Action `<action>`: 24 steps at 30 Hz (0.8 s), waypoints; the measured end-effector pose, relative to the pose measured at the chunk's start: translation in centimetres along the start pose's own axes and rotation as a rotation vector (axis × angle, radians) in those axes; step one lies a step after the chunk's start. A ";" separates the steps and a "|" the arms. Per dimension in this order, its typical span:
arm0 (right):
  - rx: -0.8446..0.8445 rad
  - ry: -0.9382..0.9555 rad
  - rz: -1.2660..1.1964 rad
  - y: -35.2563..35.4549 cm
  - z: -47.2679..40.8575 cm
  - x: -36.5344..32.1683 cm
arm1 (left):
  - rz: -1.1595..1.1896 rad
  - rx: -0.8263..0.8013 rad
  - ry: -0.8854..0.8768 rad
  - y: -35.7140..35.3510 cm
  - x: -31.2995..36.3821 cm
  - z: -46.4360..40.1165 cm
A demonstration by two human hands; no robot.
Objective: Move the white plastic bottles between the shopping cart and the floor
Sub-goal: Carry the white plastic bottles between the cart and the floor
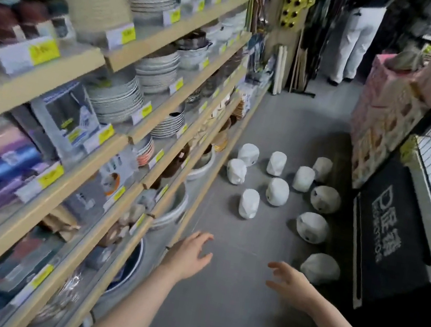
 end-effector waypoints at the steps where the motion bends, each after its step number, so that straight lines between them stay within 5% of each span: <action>1: 0.008 -0.012 -0.001 1.9 -1.1 0.2 | 0.002 0.006 -0.002 0.8 0.6 -2.0; 14: 0.113 -0.219 -0.031 17.6 -17.3 7.7 | -0.074 -0.153 -0.181 2.0 4.2 -32.3; 24: 0.269 -0.384 -0.181 19.1 -31.2 26.5 | -0.129 -0.389 -0.382 -16.1 6.8 -52.6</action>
Point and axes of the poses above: each hand's wrist, its own z-axis away from the middle knuckle, its own y-axis out of the back of the hand, x = y × z, the point moved 4 cm from there along -z, towards the middle knuckle, and after that the axes turned 9 degrees about -x, right-handed, at the moved point
